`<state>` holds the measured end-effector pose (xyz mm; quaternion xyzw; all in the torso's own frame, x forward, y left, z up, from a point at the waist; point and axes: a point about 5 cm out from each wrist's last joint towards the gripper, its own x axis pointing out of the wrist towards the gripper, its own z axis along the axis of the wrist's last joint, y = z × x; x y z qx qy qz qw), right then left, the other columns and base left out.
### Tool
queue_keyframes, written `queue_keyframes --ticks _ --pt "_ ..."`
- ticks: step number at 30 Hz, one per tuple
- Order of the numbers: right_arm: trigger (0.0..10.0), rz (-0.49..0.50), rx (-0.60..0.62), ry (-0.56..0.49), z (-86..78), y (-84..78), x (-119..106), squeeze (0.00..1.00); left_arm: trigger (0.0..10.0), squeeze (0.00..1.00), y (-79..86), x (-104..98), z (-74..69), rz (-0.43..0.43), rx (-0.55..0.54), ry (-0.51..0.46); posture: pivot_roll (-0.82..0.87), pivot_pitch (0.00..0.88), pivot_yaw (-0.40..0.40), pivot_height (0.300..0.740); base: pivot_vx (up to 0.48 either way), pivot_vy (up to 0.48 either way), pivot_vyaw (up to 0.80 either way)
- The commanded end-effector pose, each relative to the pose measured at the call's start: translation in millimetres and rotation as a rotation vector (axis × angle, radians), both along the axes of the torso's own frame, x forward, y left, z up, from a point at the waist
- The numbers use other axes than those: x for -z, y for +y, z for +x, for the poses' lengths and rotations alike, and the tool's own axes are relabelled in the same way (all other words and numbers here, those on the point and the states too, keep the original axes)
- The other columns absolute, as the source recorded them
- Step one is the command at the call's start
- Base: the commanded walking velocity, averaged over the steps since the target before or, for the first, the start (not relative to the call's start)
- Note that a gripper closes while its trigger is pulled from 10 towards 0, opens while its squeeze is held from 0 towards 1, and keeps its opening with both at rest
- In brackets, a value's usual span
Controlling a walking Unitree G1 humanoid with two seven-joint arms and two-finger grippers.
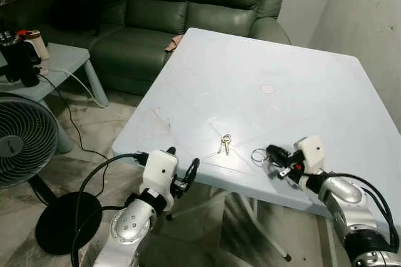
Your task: Hang keys on a hook
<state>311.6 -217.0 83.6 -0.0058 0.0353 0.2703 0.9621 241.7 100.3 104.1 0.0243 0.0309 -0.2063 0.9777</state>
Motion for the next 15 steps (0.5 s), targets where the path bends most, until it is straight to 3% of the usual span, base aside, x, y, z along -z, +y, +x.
queue_keyframes --ticks 1,4,9,10,15 --pt "0.0 0.073 0.007 -0.063 8.4 4.7 -17.7 0.0 10.0 0.0 4.8 -6.0 7.0 -0.007 -0.039 -0.026 -0.1 0.006 -0.056 0.74 0.0 0.0 0.0" --pt "0.0 0.161 0.013 -0.114 12.9 14.2 -30.6 0.0 10.0 0.0 14.8 -13.5 16.6 -0.017 -0.104 -0.059 -0.1 0.006 -0.056 0.74 0.0 0.0 0.0" --pt "0.0 0.184 0.004 -0.121 13.5 19.7 -35.1 0.0 10.0 0.0 21.8 -16.0 22.3 -0.015 -0.135 -0.069 -0.1 0.0 -0.056 0.74 0.0 0.0 0.0" --pt "10.0 0.151 -0.007 -0.114 13.1 22.7 -33.1 0.0 10.0 0.0 24.4 -17.3 24.1 -0.016 -0.141 -0.073 -0.1 0.0 -0.054 0.74 0.0 0.0 0.0" --pt "10.0 0.106 -0.023 -0.101 11.5 27.5 -30.9 0.0 10.0 0.0 28.5 -19.2 27.2 -0.017 -0.151 -0.08 -0.1 0.0 -0.054 0.74 0.0 0.0 0.0"
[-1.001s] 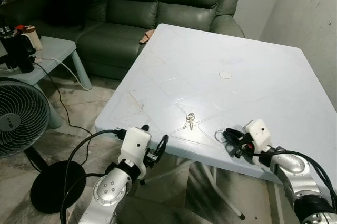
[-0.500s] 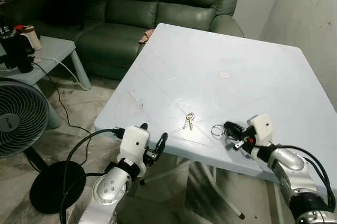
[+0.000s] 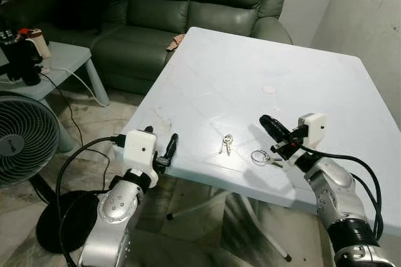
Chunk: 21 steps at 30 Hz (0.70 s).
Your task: Hang keys on a hook
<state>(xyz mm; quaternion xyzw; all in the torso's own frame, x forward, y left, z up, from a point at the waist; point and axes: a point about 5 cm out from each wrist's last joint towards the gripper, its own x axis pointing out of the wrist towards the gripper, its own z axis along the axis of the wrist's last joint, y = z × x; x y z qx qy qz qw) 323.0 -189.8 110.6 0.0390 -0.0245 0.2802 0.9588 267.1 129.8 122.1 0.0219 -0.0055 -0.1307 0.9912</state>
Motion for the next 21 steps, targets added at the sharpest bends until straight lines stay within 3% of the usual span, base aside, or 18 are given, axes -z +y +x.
queue_keyframes --ticks 1,2,10,18,21 --pt "10.0 -0.013 -0.004 -0.01 -0.1 0.4 -3.9 0.0 10.0 0.0 -1.0 -1.3 1.9 -0.002 0.0 -0.005 -0.1 0.0 -0.054 0.74 0.0 0.0 0.0" --pt "10.0 -0.05 -0.039 0.031 -5.5 -0.4 5.8 1.0 10.0 0.0 -0.2 -0.3 1.0 0.005 0.001 -0.006 -0.1 0.0 -0.056 0.74 0.0 0.0 0.0" --pt "10.0 -0.236 -0.048 0.074 -11.3 -7.1 20.9 1.0 10.0 0.0 -2.1 1.5 -0.3 0.001 0.007 -0.002 -0.1 0.0 -0.057 0.74 0.0 0.0 0.0" --pt "10.0 -0.227 -0.039 0.07 -9.6 -9.2 17.9 1.0 10.0 0.0 -1.9 1.2 -0.7 -0.001 0.004 -0.002 -0.1 0.0 -0.06 0.74 0.0 0.0 0.0" --pt "10.0 -0.269 -0.005 0.077 -7.6 -11.1 19.8 1.0 10.0 0.0 -2.0 1.4 -0.9 -0.002 0.005 -0.001 -0.1 0.0 -0.06 0.74 0.0 0.0 0.0"
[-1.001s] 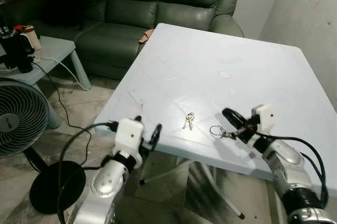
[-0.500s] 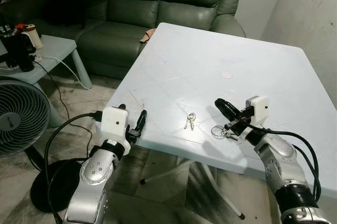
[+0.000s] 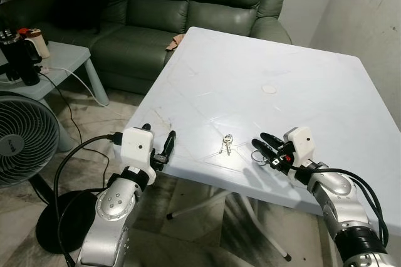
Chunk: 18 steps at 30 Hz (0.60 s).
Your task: Hang keys on a hook
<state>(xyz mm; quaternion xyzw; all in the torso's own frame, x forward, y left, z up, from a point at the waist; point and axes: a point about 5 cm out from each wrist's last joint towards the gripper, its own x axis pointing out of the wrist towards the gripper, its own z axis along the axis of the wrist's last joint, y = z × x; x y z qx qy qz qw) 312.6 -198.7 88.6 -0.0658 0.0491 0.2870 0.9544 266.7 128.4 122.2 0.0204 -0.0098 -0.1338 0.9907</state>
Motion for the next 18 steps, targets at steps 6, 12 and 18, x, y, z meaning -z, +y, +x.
queue_keyframes --ticks 6,12,18 --pt "10.0 -0.086 0.029 0.017 4.2 -3.2 1.3 0.0 10.0 0.0 1.0 1.3 -0.6 0.004 -0.008 0.006 -0.09 0.0 -0.059 0.74 0.0 0.0 0.0" --pt "10.0 -0.097 0.036 0.044 3.9 -3.8 4.6 0.0 10.0 0.0 1.0 1.0 -0.7 0.005 -0.009 0.006 -0.09 0.001 -0.06 0.74 0.0 0.0 0.0" --pt "10.0 -0.118 0.051 0.067 3.6 -6.3 8.5 0.0 10.0 0.0 0.5 1.4 -1.2 0.001 -0.01 0.007 -0.1 0.005 -0.061 0.74 0.0 0.0 0.0"
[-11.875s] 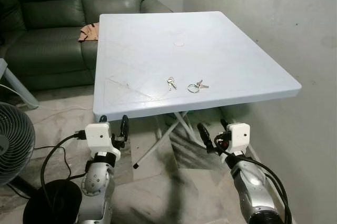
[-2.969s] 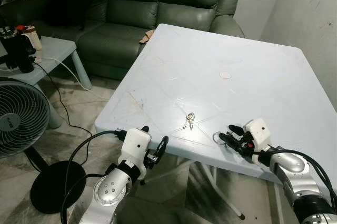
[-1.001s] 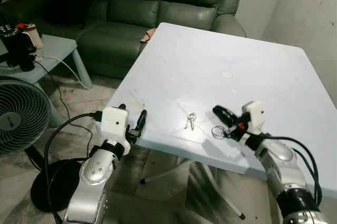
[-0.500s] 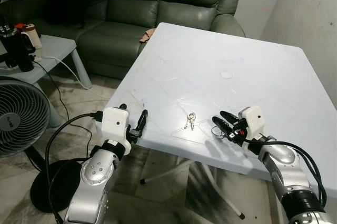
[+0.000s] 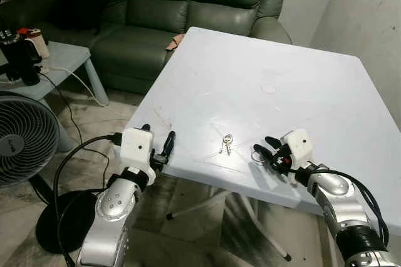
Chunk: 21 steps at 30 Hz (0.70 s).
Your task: Hang keys on a hook
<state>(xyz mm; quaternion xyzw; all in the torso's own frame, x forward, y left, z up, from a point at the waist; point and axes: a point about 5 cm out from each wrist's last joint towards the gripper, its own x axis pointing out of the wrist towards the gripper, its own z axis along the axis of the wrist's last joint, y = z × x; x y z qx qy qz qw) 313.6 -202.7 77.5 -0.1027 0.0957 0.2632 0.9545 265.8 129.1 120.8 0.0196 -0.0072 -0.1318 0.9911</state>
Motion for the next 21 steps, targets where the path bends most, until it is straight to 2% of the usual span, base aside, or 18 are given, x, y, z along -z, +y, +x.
queue_keyframes --ticks 1,2,4,6,8,10,12,13,14,15,16,18,19,21 --pt "10.0 -0.019 0.003 0.002 2.7 -2.3 -2.5 0.0 10.0 0.0 -0.1 0.0 -0.3 0.002 -0.006 0.002 -0.1 0.005 -0.061 0.74 0.0 0.0 0.0" --pt "10.0 -0.019 0.003 0.002 2.7 -2.3 -2.5 0.0 10.0 0.0 -0.1 0.0 -0.3 0.002 -0.006 0.002 -0.1 0.005 -0.061 0.74 0.0 0.0 0.0" --pt "10.0 -0.084 -0.04 0.036 -3.8 -9.9 5.1 0.0 10.0 0.0 -1.0 -0.1 -0.9 -0.004 -0.008 0.003 -0.09 0.008 -0.064 0.74 0.0 0.0 0.0" --pt "10.0 -0.089 -0.046 0.04 -4.6 -10.6 5.8 0.0 10.0 0.0 -0.9 0.1 -1.2 -0.004 -0.008 0.003 -0.09 0.009 -0.065 0.74 0.0 0.0 0.0" --pt "8.5 -0.1 -0.043 0.047 -5.3 -13.1 7.1 0.0 10.0 0.0 -0.9 0.2 -1.2 -0.003 -0.008 0.003 -0.09 0.009 -0.064 0.74 0.0 0.0 0.0" --pt "9.0 -0.121 -0.046 0.065 -6.8 -16.8 10.1 0.0 10.0 0.0 -1.1 0.0 -1.2 -0.003 -0.007 0.002 -0.09 0.009 -0.063 0.74 0.0 0.0 0.0" --pt "8.9 -0.122 -0.045 0.063 -7.2 -17.8 10.3 0.0 10.0 0.0 -1.4 -0.1 -1.0 -0.003 -0.005 0.002 -0.09 0.009 -0.063 0.74 0.0 0.0 0.0" --pt "6.4 -0.121 -0.042 0.066 -7.3 -18.3 10.7 0.0 10.0 0.0 -1.6 -0.4 -1.0 -0.004 -0.005 0.001 -0.1 0.008 -0.062 0.74 0.0 0.0 0.0" --pt "6.4 -0.121 -0.041 0.068 -7.3 -18.5 11.0 0.0 10.0 0.0 -1.7 -0.5 -0.9 -0.004 -0.004 0.001 -0.1 0.008 -0.062 0.74 0.0 0.0 0.0" --pt "3.6 -0.118 -0.04 0.067 -7.2 -18.5 11.0 0.0 10.0 0.0 -2.2 -0.7 -0.5 -0.005 -0.003 0.001 -0.1 0.008 -0.062 0.74 0.0 0.0 0.0" --pt "2.8 -0.116 -0.04 0.065 -7.2 -18.4 11.0 0.0 10.0 0.0 -2.6 -0.9 -0.3 -0.007 -0.003 0.0 -0.1 0.008 -0.062 0.74 0.0 0.0 0.0" --pt "2.8 -0.116 -0.04 0.065 -7.1 -18.4 11.0 0.0 10.0 0.0 -2.6 -1.0 -0.3 -0.007 -0.003 0.0 -0.1 0.008 -0.062 0.74 0.0 0.0 0.0" --pt "0.0 -0.114 -0.04 0.062 -7.0 -18.1 11.1 0.0 10.0 0.0 -2.8 -0.9 -0.1 -0.006 -0.002 0.0 -0.1 0.008 -0.062 0.74 0.0 0.0 0.0" --pt "0.0 -0.105 -0.045 0.056 -7.0 -17.2 11.2 0.0 10.0 0.0 -2.9 -1.1 -0.1 -0.007 0.0 0.0 -0.1 0.008 -0.062 0.74 0.0 0.0 0.0"
